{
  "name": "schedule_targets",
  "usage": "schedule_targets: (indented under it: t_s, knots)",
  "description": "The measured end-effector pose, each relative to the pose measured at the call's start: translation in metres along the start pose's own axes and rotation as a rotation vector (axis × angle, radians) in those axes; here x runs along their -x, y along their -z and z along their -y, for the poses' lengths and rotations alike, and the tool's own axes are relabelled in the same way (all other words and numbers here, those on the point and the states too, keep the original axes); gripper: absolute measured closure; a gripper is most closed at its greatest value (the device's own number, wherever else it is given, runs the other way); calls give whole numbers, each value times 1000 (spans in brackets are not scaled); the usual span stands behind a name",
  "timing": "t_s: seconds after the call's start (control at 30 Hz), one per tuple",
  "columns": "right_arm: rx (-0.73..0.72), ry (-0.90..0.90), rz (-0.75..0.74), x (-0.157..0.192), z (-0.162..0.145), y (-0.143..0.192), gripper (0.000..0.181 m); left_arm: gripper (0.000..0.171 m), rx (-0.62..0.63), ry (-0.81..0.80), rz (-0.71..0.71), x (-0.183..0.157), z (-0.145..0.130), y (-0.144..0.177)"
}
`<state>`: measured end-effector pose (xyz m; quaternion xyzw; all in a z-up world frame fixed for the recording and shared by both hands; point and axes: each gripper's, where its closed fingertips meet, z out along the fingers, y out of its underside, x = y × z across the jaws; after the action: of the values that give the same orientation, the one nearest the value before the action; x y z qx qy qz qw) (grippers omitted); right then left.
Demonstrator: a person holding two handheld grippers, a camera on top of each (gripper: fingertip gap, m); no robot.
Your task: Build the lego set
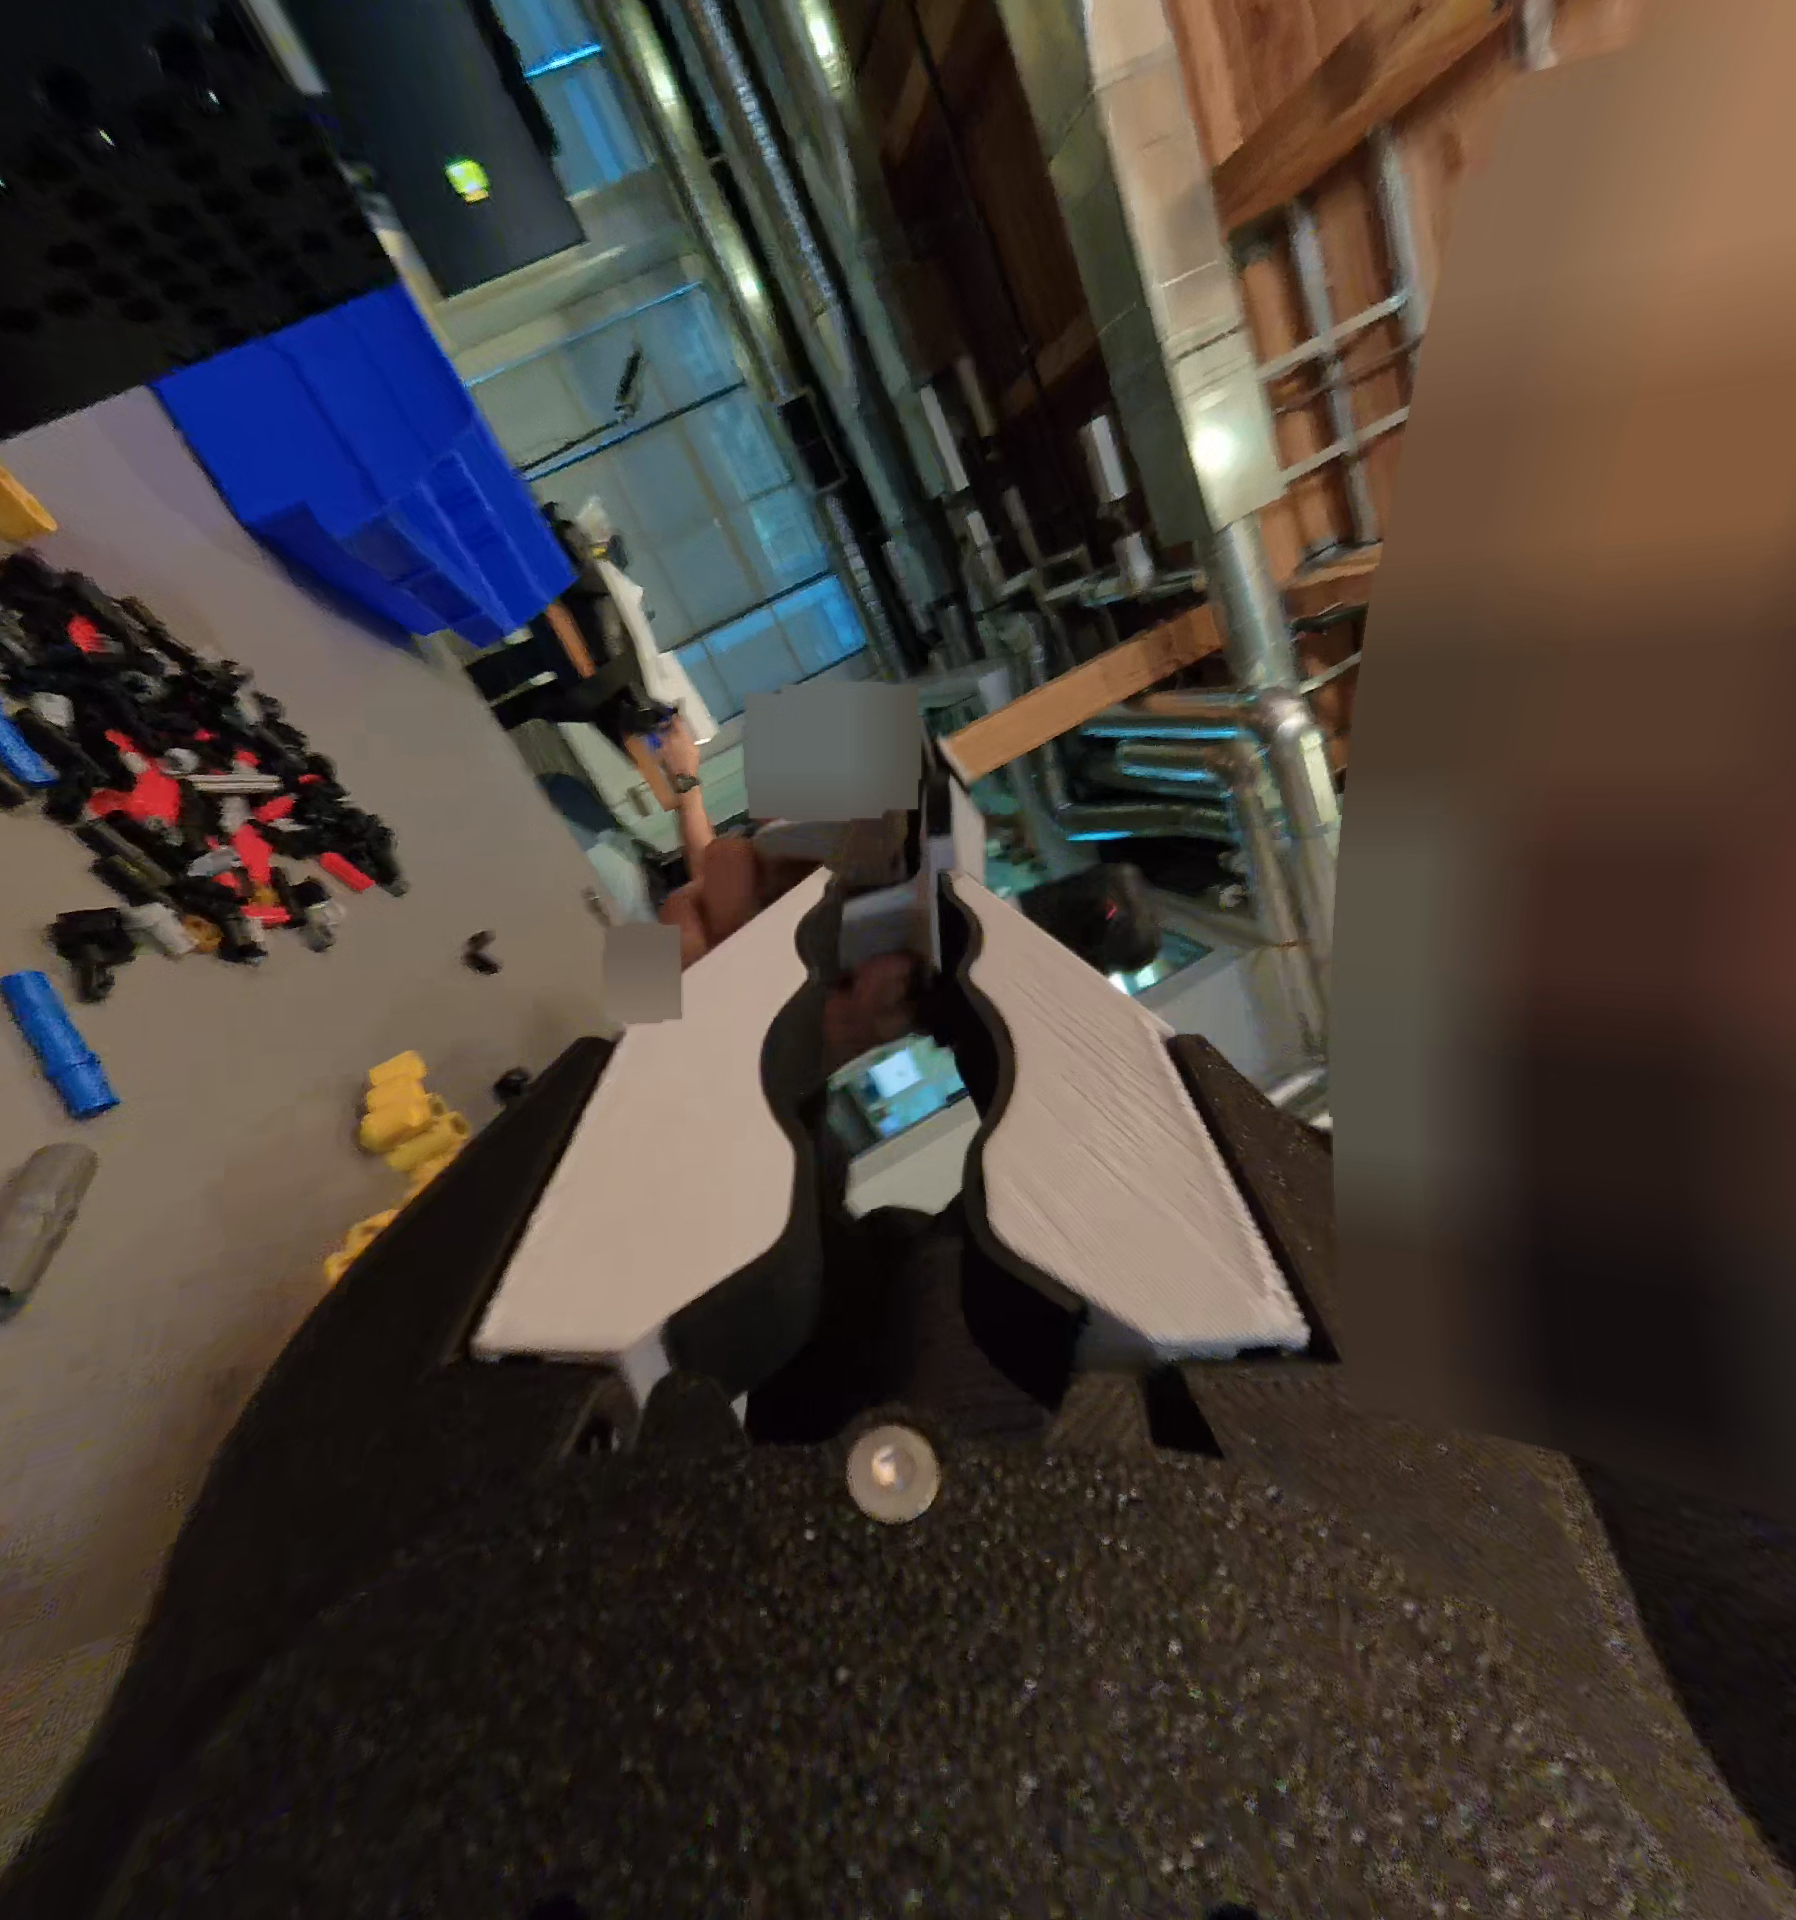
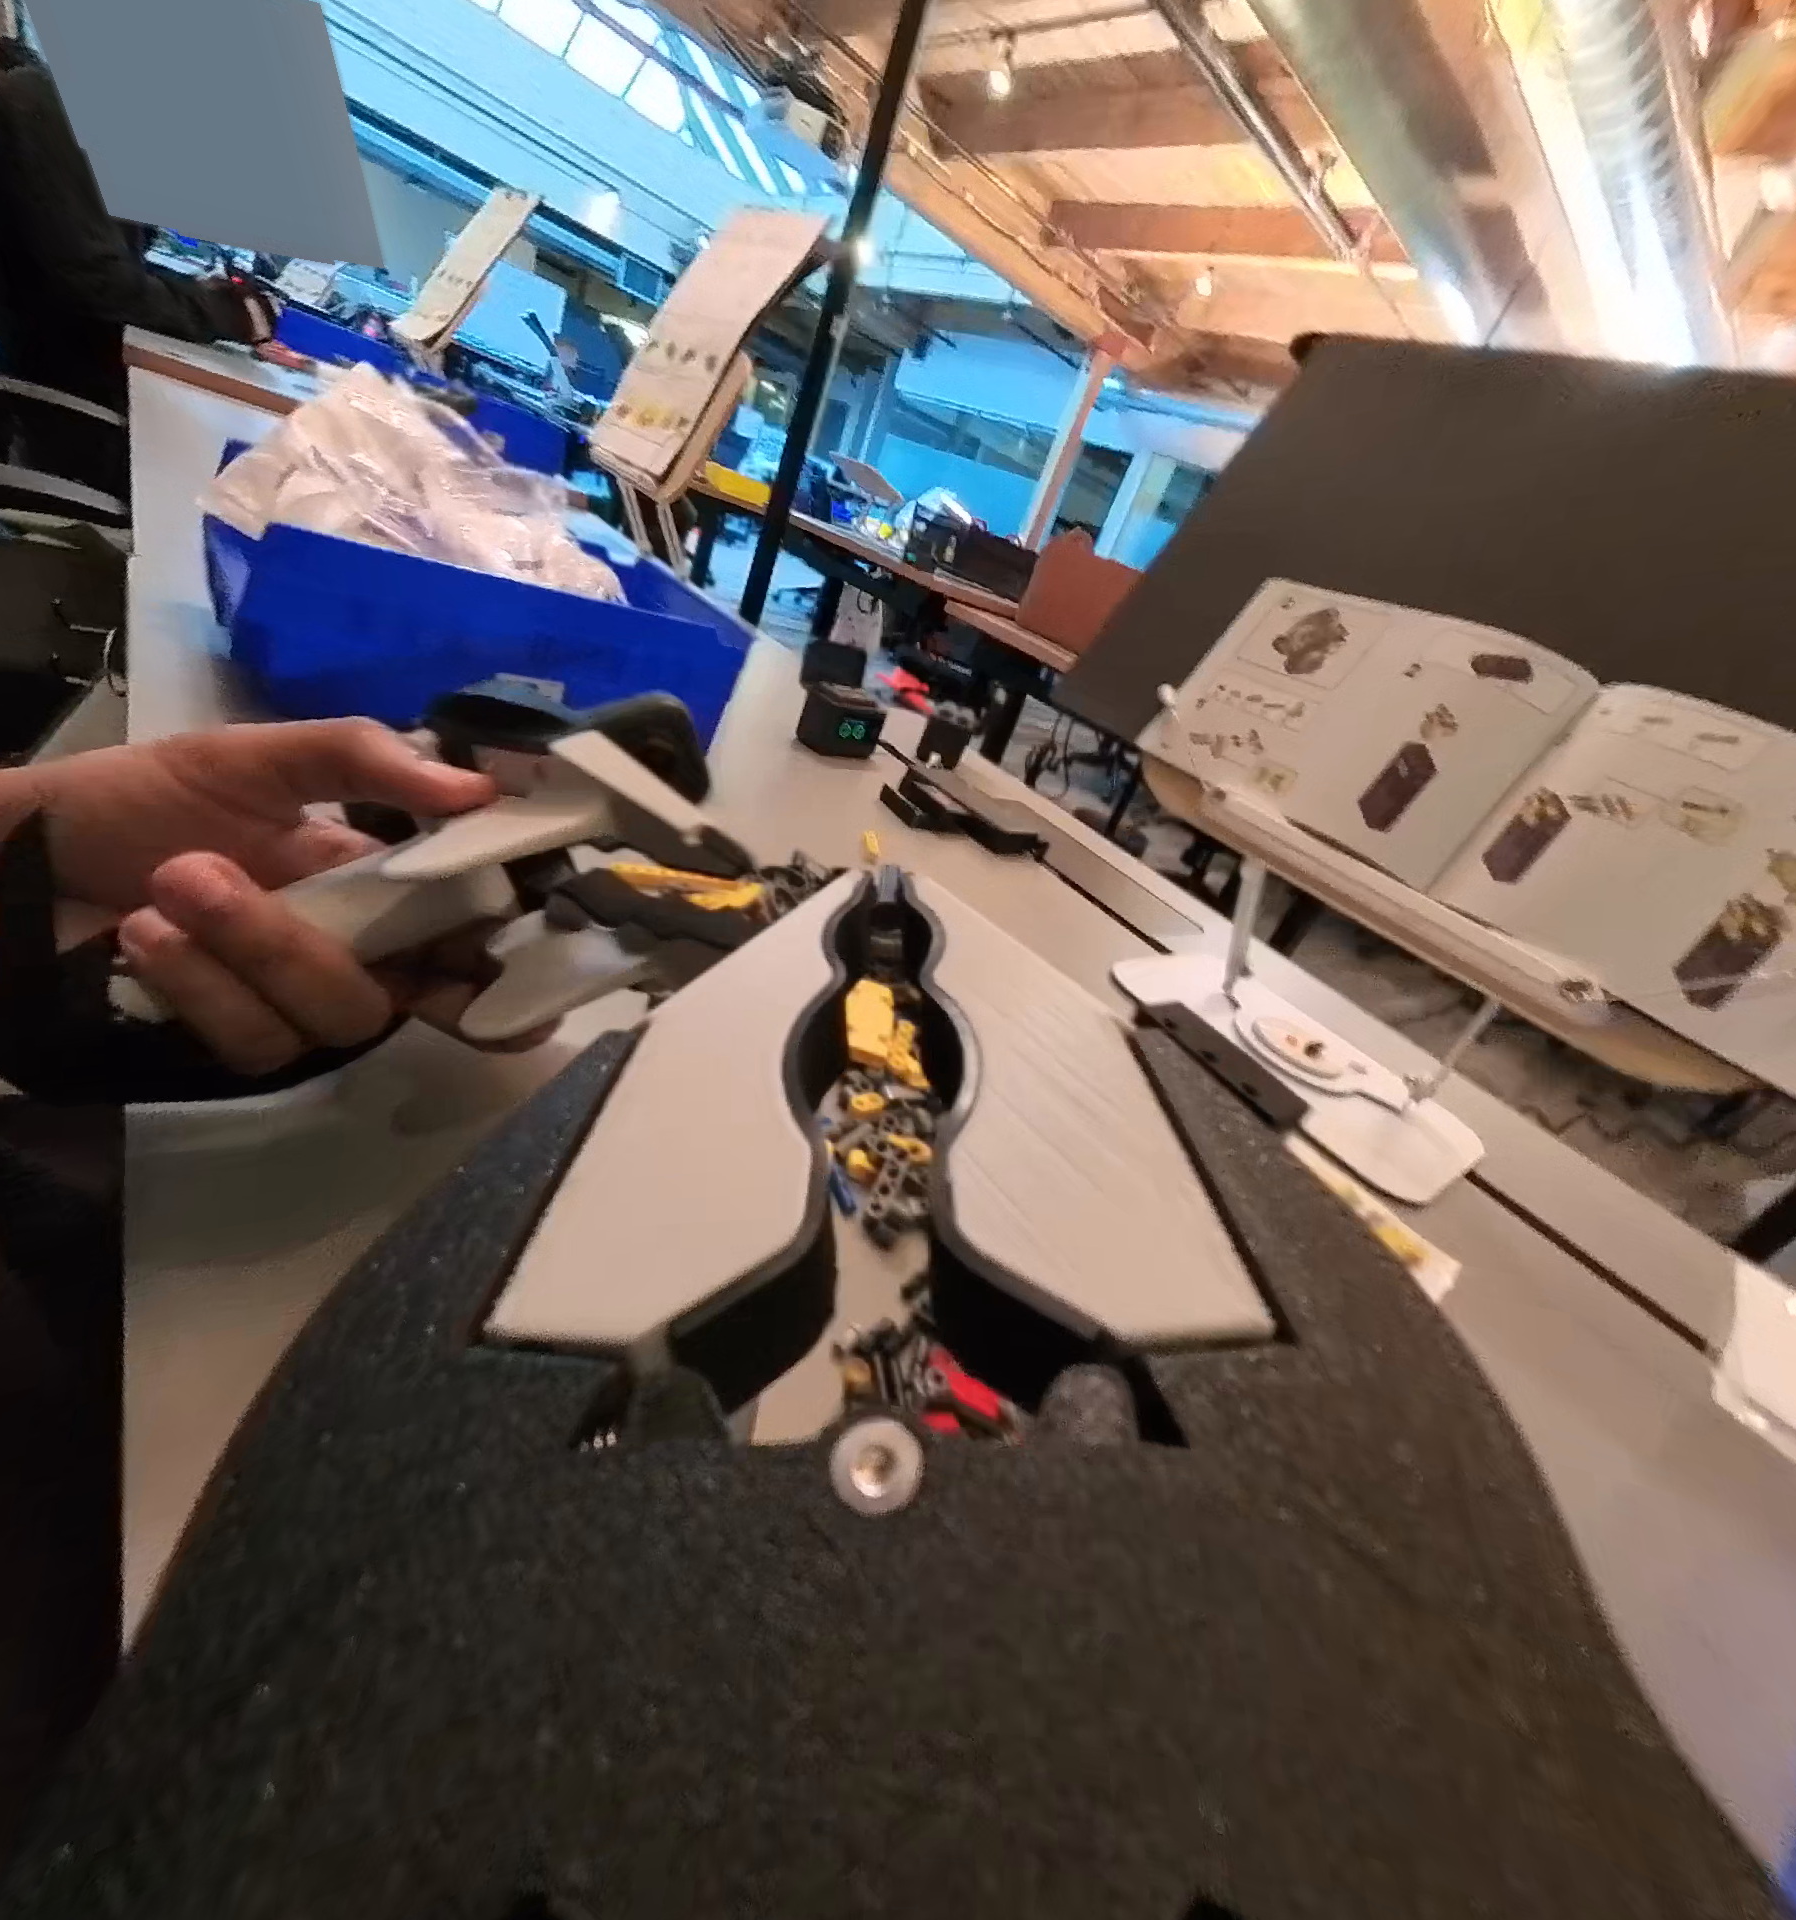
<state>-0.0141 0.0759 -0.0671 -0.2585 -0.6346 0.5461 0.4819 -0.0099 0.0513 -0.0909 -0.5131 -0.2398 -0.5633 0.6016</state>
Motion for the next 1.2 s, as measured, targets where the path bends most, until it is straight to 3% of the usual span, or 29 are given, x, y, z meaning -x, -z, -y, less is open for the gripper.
schedule_targets:
  t_s: [0.13,0.33,0.47,0.53,0.7,0.87,1.2]
  knots:
    - [193,-167,86,-19,-18,18,177,146,127,-218,292,30,-14,0]
    - [653,-281,273,-5,-75,39,176,143,350,-518,622,69,-38,0]
    - [877,-190,409,12,-97,45,176,103,452,-706,788,88,-46,1]
    - [922,-157,473,18,-99,43,176,89,501,-771,805,91,-53,-2]
    - [1033,-90,593,22,-109,39,176,91,596,-802,775,96,-67,-8]
    - [1082,-56,686,29,-110,38,176,115,641,-874,798,101,-63,-6]
    - [1114,-45,748,34,-118,37,176,126,697,-864,815,111,-57,-1]
